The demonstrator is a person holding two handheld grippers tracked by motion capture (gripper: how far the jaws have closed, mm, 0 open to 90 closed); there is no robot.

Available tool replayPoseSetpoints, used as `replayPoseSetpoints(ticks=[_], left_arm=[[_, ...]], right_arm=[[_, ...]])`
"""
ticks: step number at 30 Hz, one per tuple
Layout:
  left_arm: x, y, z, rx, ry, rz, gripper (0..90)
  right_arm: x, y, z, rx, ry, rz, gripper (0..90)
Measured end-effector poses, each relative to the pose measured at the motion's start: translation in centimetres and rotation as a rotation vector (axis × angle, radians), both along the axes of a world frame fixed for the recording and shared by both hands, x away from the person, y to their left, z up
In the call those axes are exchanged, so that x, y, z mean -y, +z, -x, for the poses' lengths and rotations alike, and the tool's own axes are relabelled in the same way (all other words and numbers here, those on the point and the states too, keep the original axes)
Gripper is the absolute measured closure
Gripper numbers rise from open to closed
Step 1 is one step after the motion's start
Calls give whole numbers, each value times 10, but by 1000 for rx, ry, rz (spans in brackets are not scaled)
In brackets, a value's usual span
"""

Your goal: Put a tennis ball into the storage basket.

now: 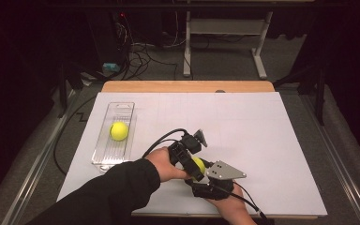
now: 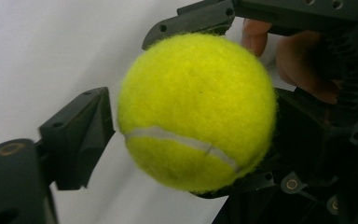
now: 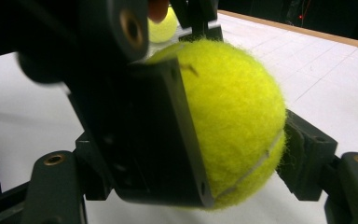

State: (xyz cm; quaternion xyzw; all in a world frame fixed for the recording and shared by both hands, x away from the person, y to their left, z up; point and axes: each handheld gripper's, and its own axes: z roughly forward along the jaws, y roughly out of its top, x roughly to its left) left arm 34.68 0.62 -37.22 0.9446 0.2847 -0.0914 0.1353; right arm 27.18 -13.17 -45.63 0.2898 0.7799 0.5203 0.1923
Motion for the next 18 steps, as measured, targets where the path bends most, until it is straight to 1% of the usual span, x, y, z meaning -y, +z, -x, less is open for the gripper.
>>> replayPoseSetpoints(ticks=[2, 4, 6, 12, 14, 15, 18], left_arm=[[1, -1, 0, -2, 5, 2, 239], [1, -1, 0, 0, 8, 3, 253], [1, -1, -1, -3, 9, -3, 258], [2, 0, 0, 6, 8, -21, 264], [3, 0, 0, 8, 10, -16, 265], [3, 1, 0, 13, 12, -20, 265], [3, 3, -1, 17, 14, -27, 266]], right_arm=[[0, 0, 0, 2, -1, -3, 275], [0, 0, 0, 4, -10, 5, 275], [0, 0, -1, 5, -8, 3, 274], [-1, -1, -1, -1, -13, -2, 268], [0, -1, -2, -2, -12, -7, 261], [0, -1, -2, -5, -13, -12, 241], [-1, -1, -4, -16, -12, -2, 103]])
